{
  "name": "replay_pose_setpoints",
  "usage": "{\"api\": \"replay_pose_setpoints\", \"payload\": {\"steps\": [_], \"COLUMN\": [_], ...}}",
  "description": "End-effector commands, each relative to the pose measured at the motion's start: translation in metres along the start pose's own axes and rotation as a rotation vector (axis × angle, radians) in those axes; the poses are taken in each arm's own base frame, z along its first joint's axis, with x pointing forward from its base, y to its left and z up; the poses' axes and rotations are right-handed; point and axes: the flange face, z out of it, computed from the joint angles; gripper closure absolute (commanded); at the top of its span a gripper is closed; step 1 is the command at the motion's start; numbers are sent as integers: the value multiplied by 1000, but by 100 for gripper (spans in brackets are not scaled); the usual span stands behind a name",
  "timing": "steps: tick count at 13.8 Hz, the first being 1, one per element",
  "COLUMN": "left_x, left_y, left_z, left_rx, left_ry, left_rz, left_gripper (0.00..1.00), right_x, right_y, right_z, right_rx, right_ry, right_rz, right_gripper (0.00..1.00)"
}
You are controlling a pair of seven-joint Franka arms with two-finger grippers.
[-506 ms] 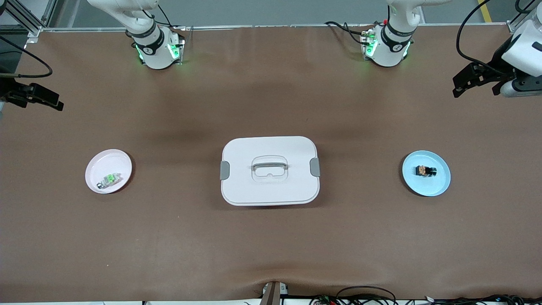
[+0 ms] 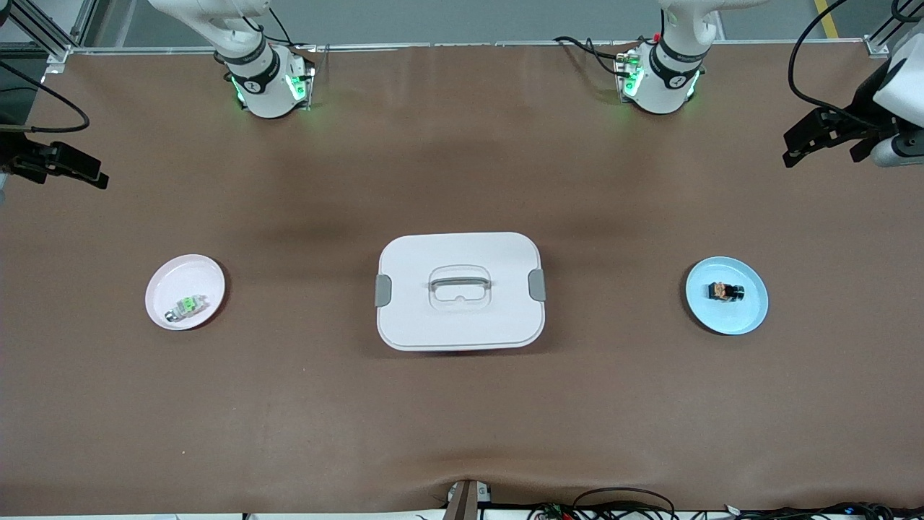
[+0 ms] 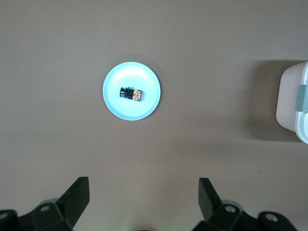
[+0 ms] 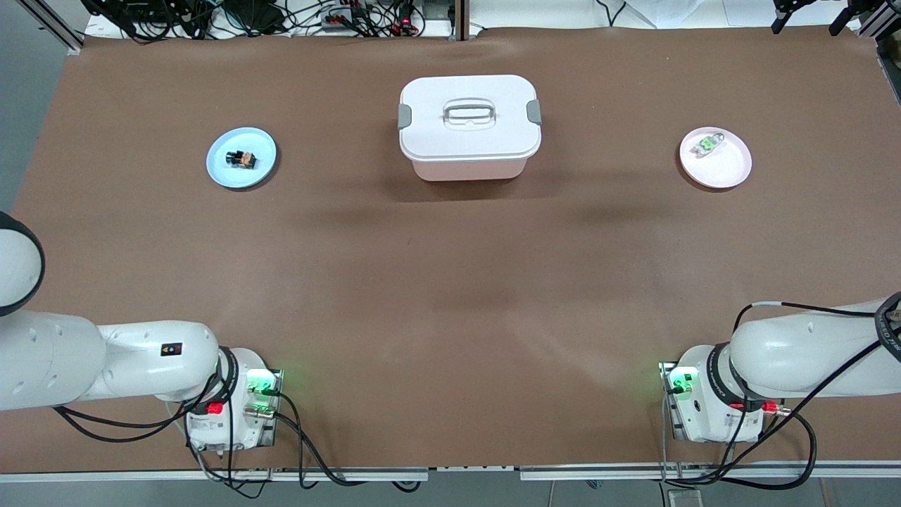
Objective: Transfer orange switch to right arm and place
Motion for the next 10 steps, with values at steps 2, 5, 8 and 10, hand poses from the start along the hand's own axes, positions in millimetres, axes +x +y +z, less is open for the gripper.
{"api": "replay_pose_setpoints", "payload": {"steps": [2, 5, 8, 10], "left_x": [24, 56, 83, 94], "left_y": [-31, -49, -52, -58], "left_z": [19, 59, 108, 136], "left_rx": [-10, -27, -38, -33], "left_ry": [-26, -23, -36, -54], "left_rz": [-41, -71, -74, -64], "left_gripper": [0, 0, 0, 0], "right_x": [1, 1, 2, 2], "right_y": [-1, -1, -2, -1], "right_z": [-5, -5, -5, -5], "right_rx": [16, 16, 16, 13], "right_ry": [1, 1, 2, 2], "right_rz": [11, 11, 8, 11], "right_gripper": [0, 0, 0, 0]}}
